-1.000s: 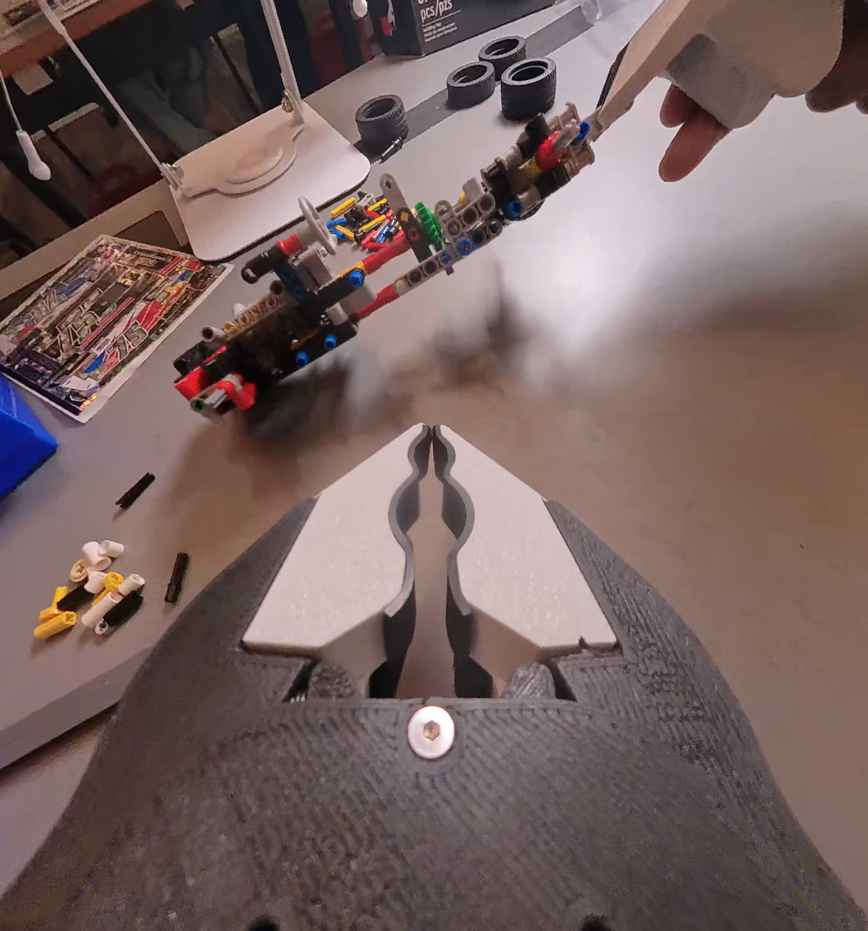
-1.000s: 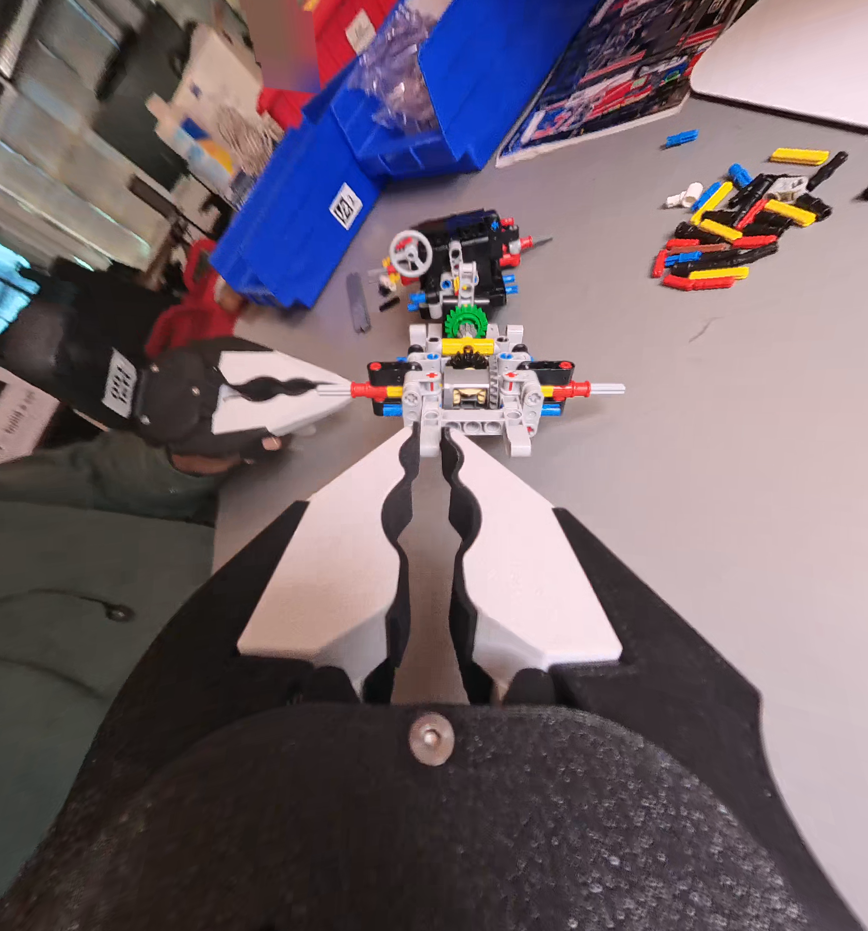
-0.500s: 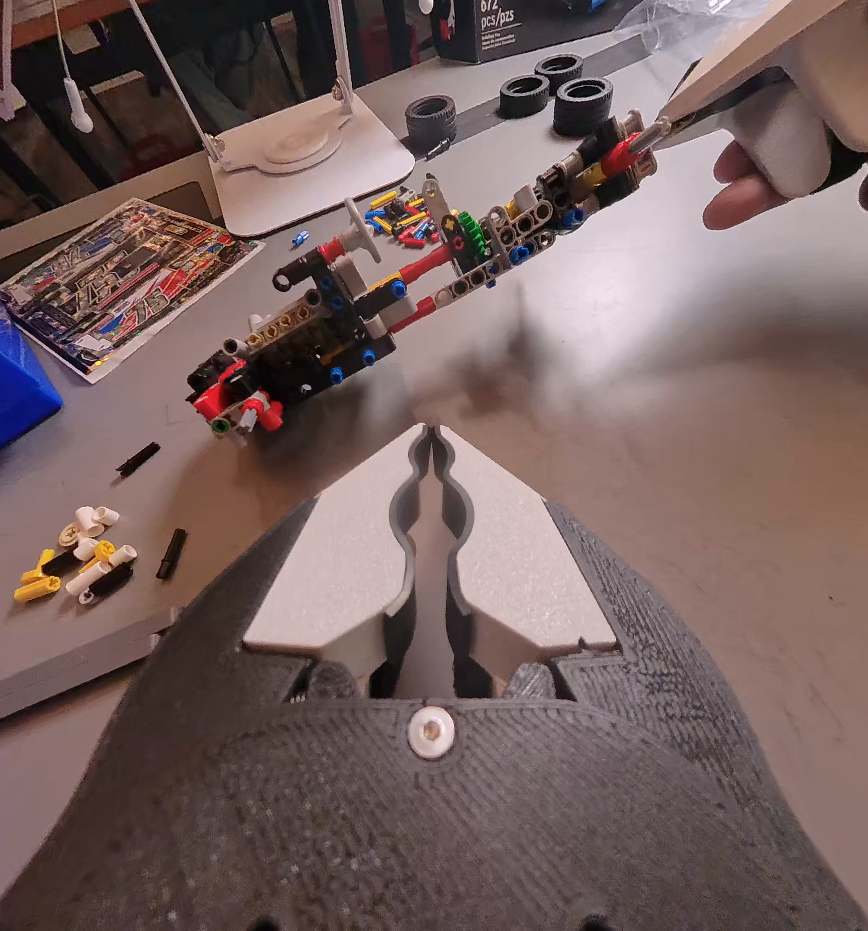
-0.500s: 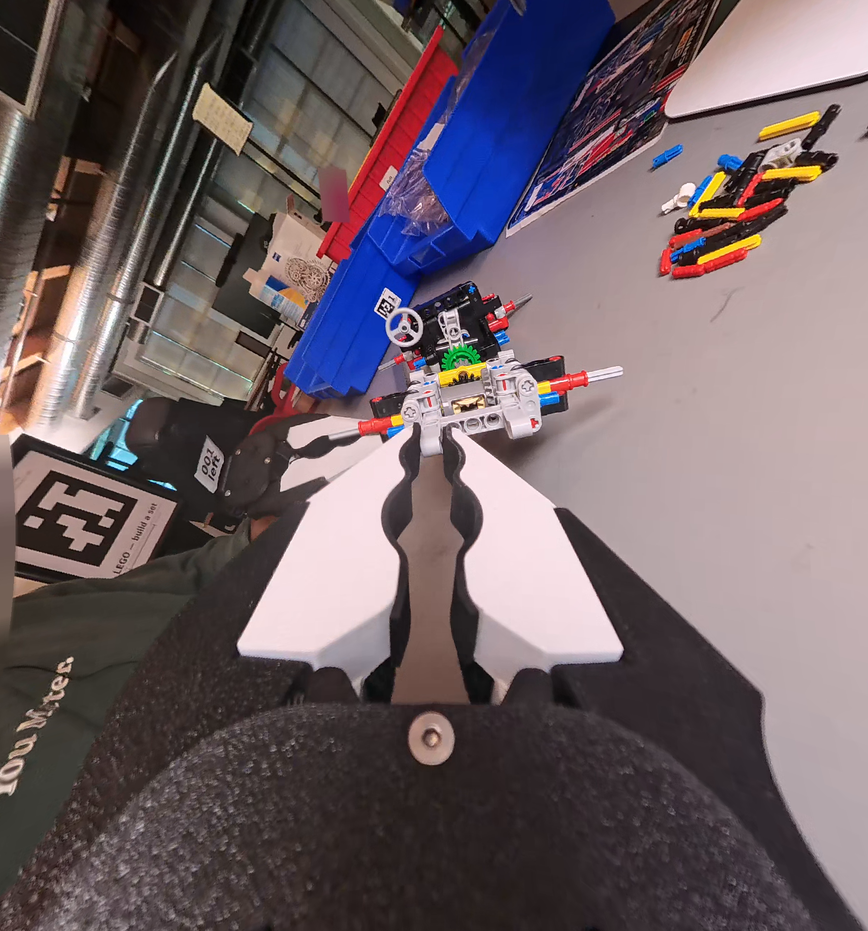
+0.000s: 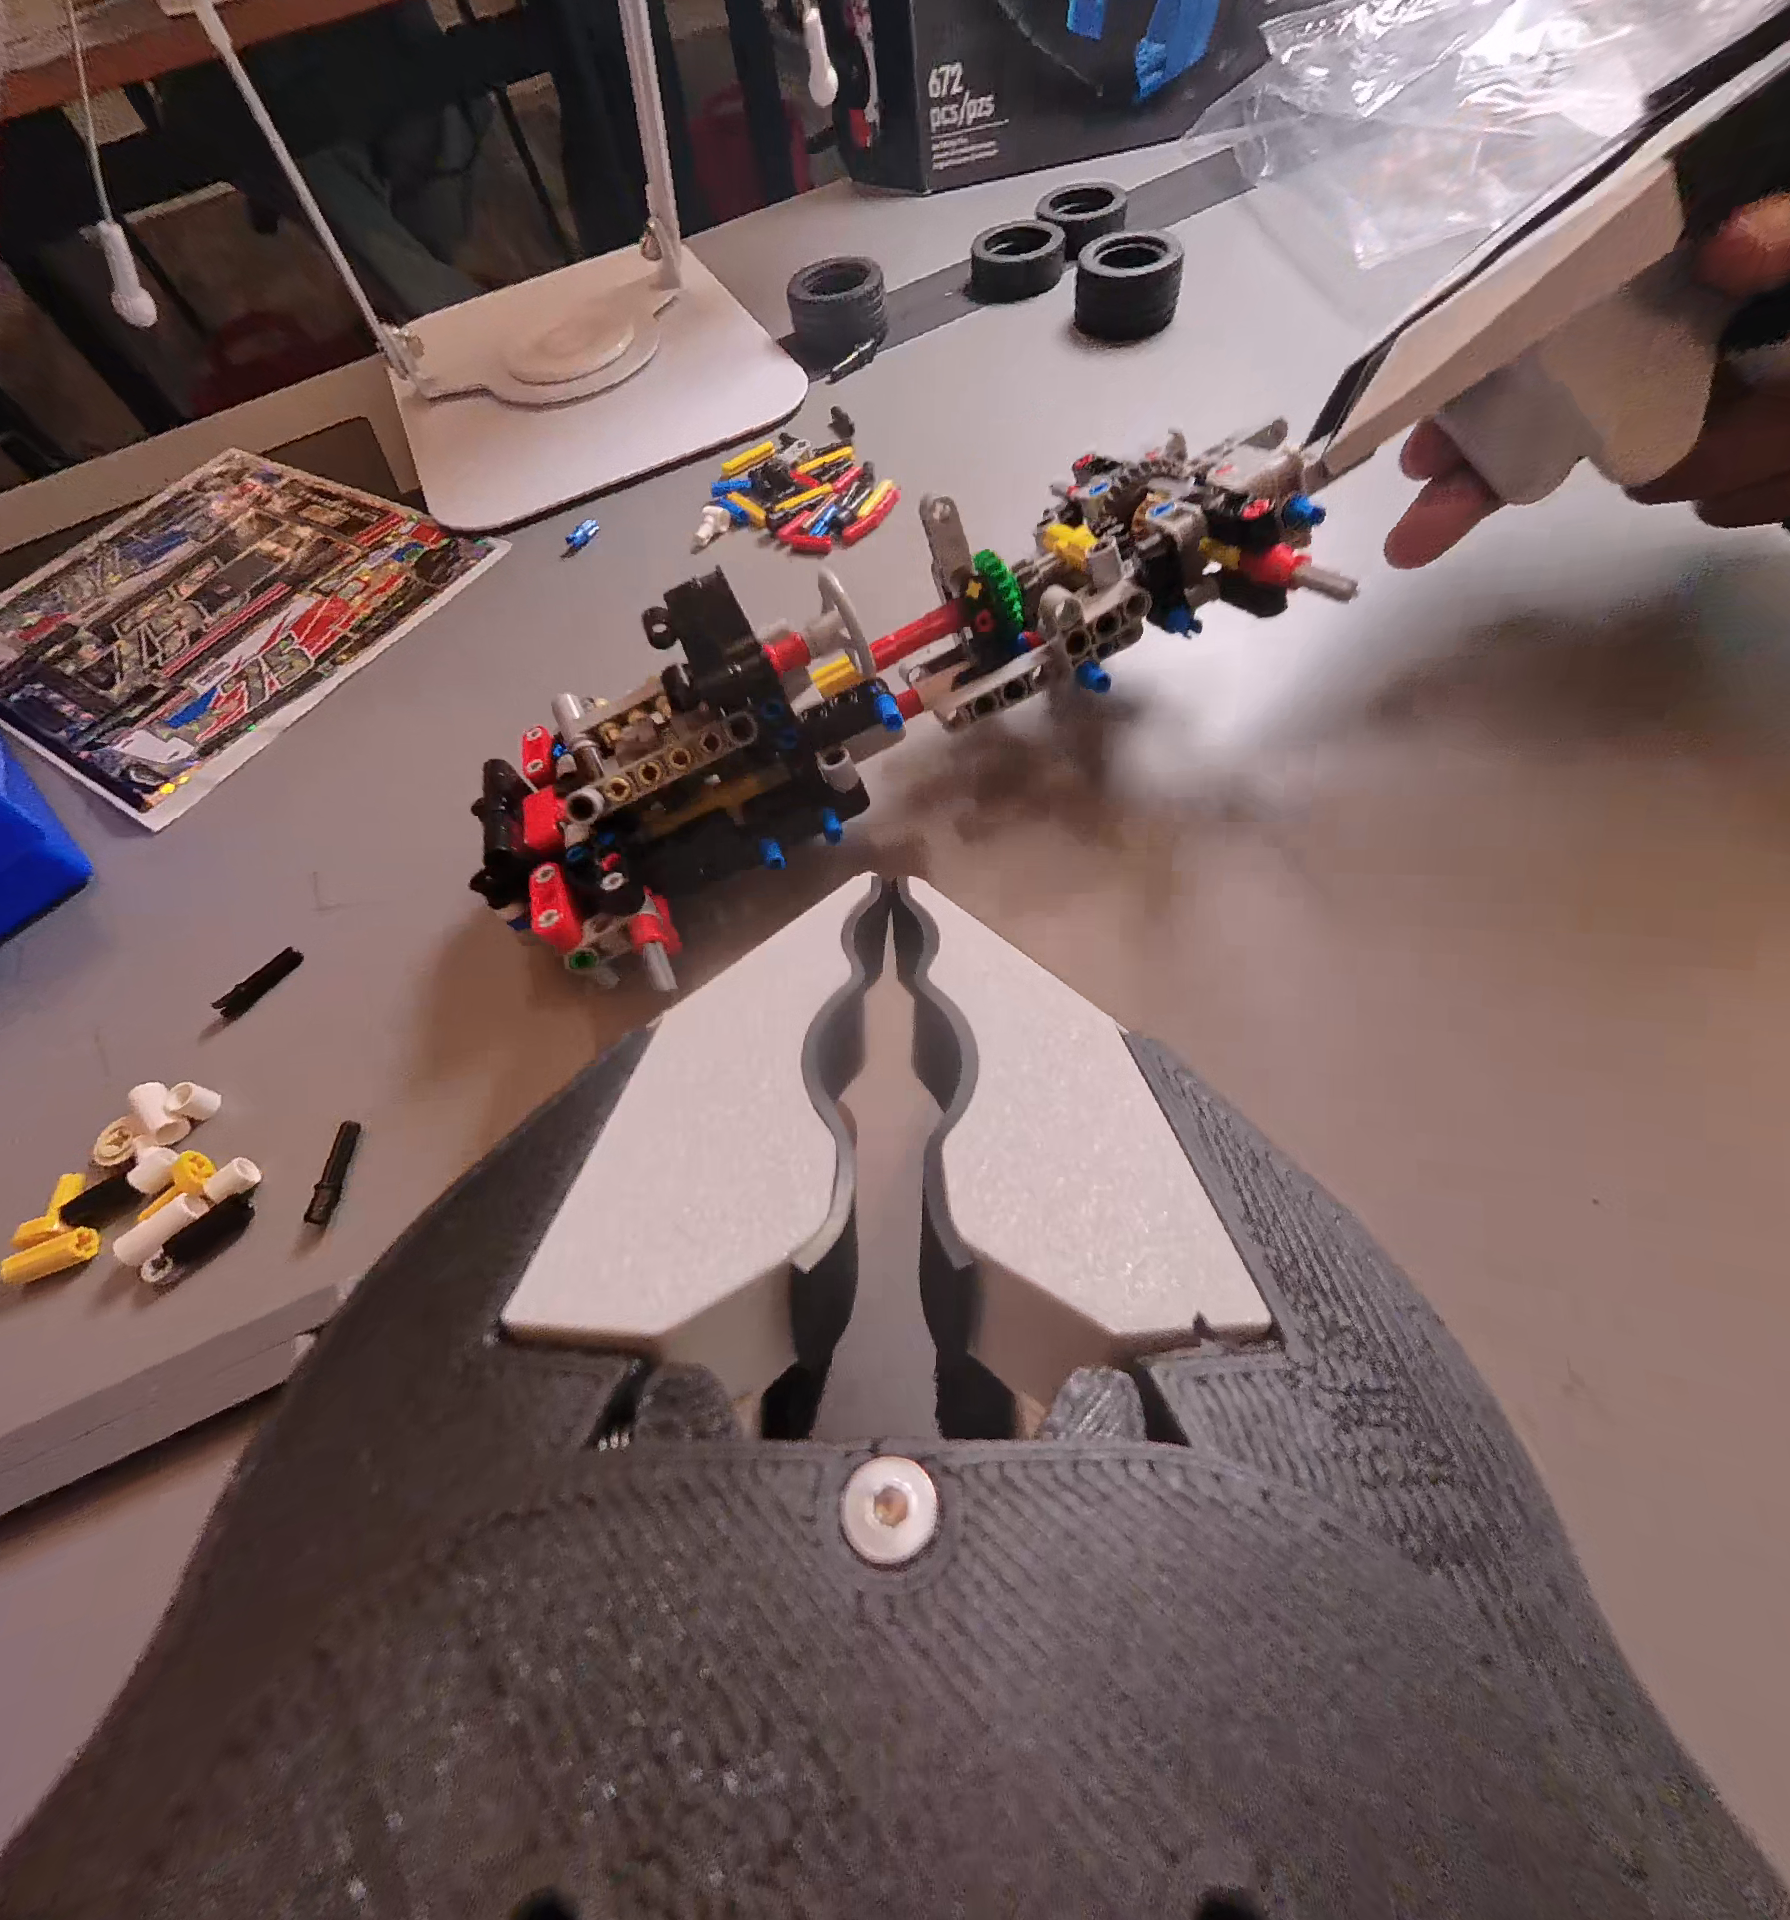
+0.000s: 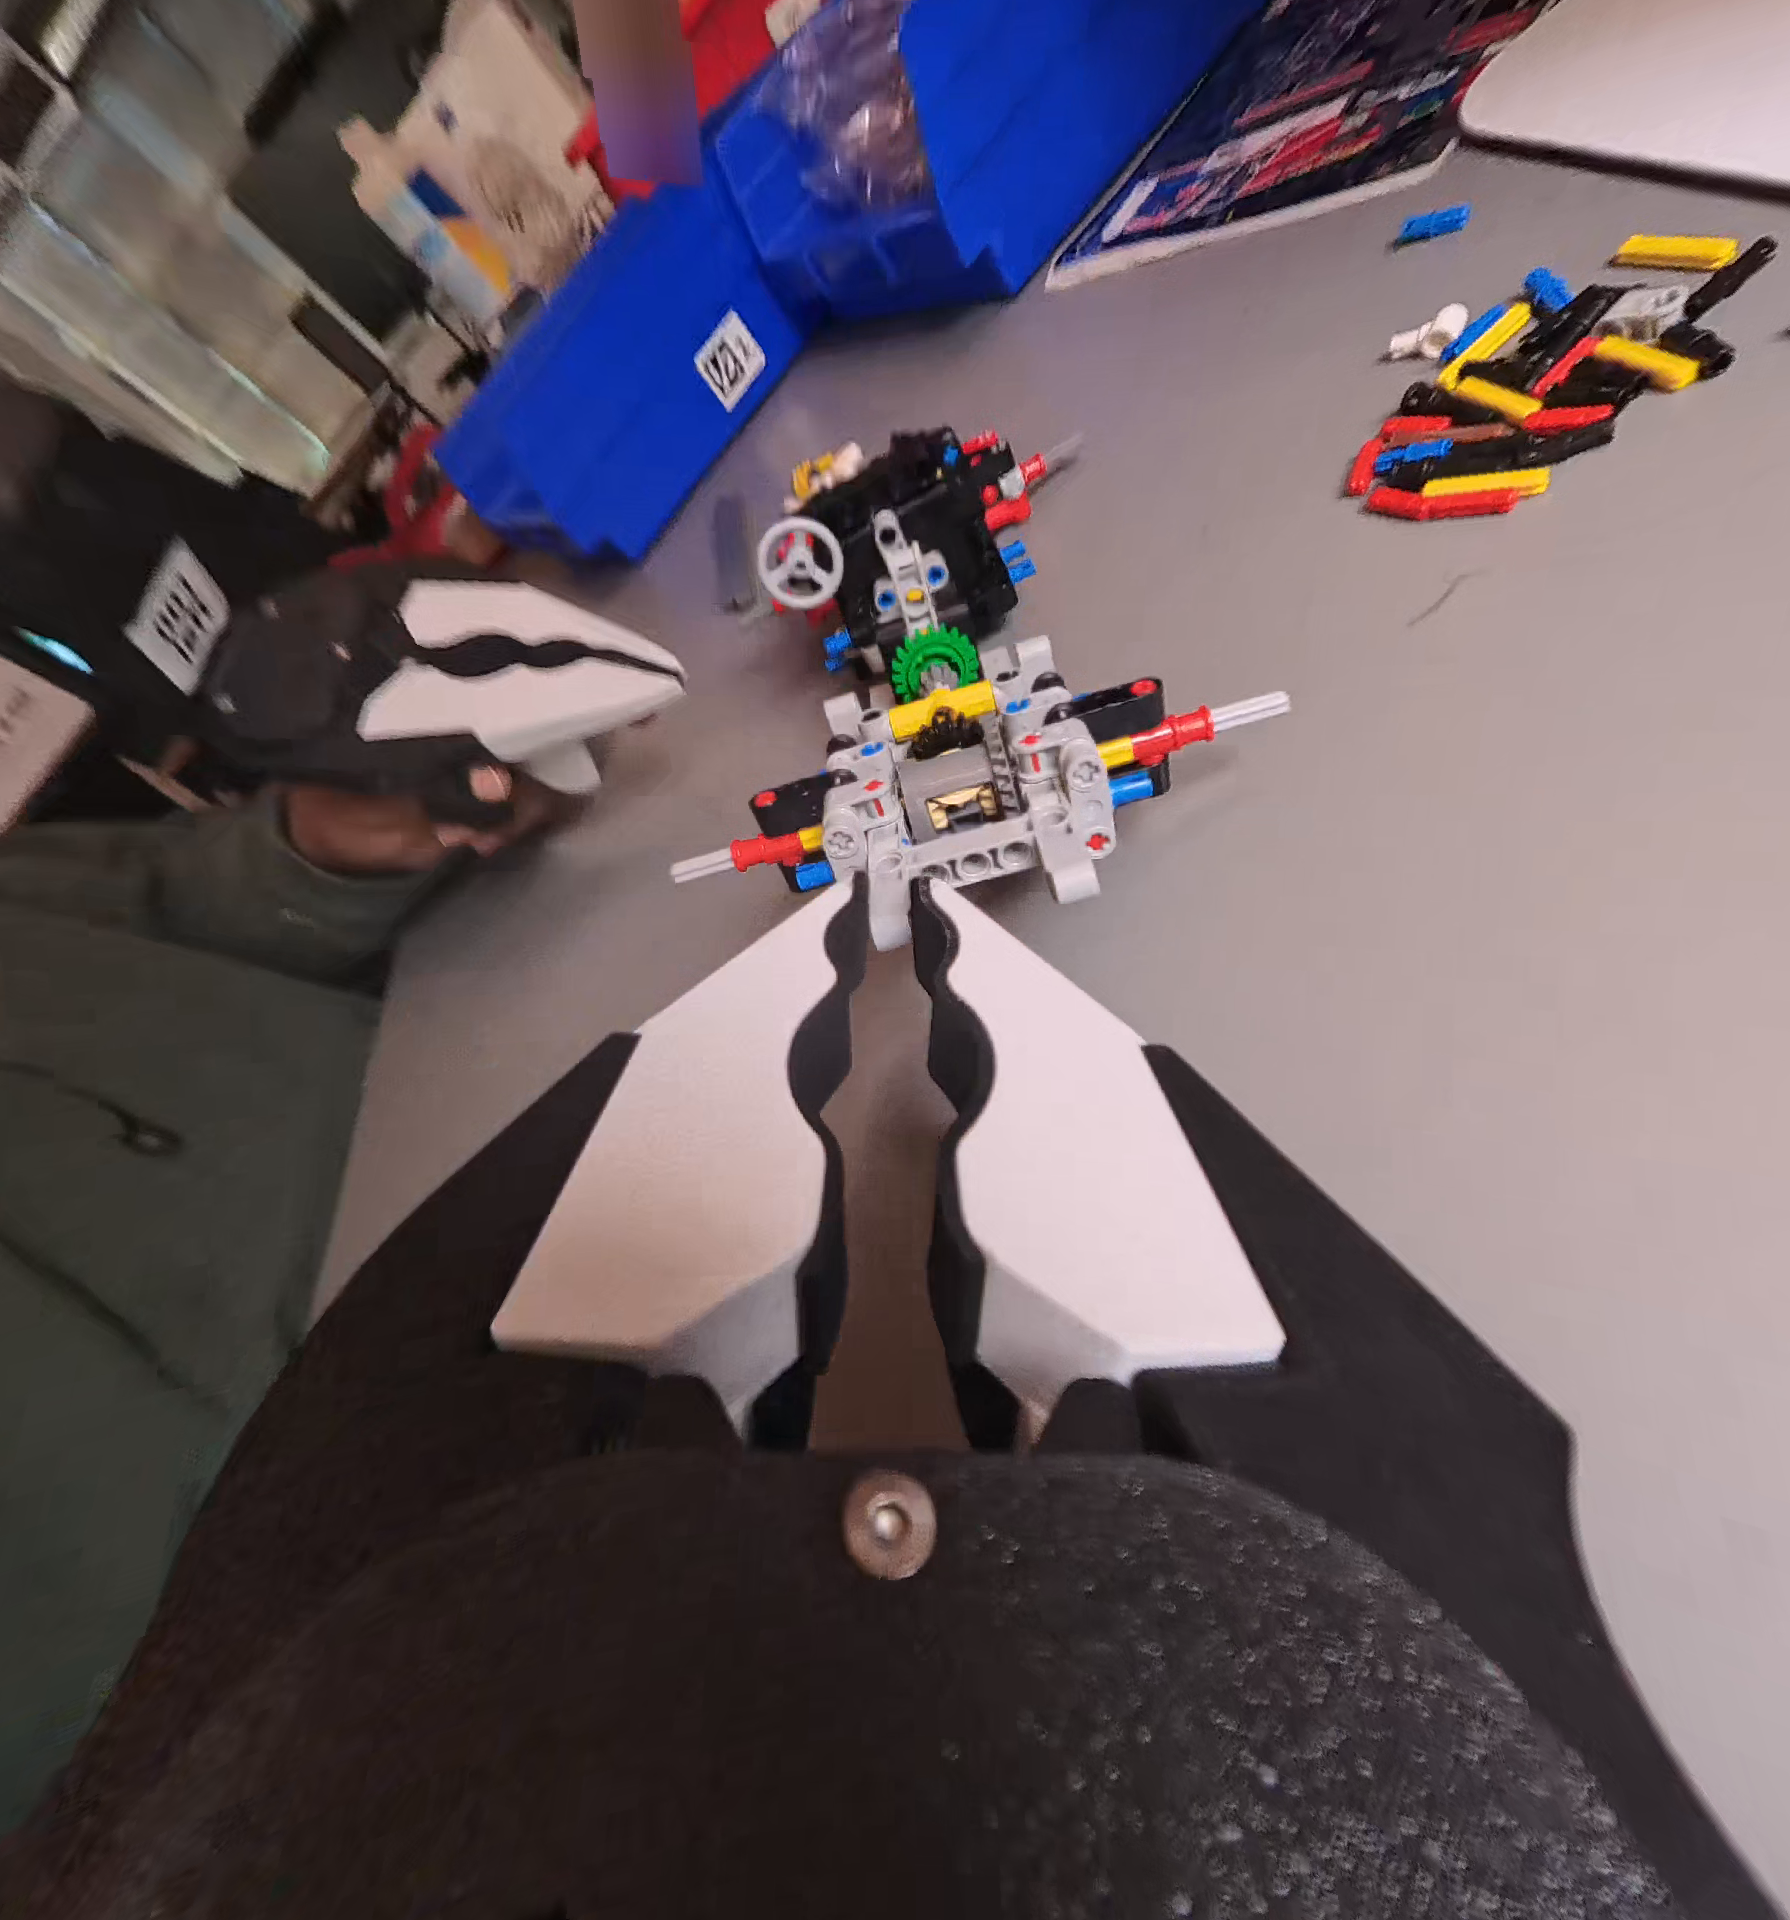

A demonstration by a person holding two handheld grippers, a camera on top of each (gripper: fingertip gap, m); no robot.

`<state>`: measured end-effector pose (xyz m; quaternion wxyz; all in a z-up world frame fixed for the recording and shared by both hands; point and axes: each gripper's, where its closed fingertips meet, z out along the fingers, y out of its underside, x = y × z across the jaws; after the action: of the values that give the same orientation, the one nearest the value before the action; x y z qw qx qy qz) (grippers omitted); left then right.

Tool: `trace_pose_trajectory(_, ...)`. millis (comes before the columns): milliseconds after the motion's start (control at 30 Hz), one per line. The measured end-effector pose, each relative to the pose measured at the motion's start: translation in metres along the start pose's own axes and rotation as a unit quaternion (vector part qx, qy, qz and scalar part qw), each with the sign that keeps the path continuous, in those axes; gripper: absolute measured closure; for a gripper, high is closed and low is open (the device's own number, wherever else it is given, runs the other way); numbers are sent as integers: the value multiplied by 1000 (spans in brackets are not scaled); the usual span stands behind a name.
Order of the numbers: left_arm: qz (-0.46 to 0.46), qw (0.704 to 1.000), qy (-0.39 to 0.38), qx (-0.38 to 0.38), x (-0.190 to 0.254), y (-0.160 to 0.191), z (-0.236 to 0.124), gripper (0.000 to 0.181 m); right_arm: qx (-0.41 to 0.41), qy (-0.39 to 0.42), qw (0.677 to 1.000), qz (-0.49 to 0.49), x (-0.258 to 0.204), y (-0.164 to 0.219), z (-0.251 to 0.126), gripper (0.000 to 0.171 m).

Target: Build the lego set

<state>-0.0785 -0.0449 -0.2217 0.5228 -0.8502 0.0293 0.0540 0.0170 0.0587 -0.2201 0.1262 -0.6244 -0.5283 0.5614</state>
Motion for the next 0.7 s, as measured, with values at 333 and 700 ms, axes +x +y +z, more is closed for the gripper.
trace_pose_trajectory(333, 10, 999, 14, 36, -36, -51, -3, 181, -171, 135, 953, -212, 28, 38, -17, 160)
trace_pose_trajectory(700, -108, 989, 54, 80, -97, -123, 70, 176, 4, 321, 895, -310, 43, -149, -31, 142)
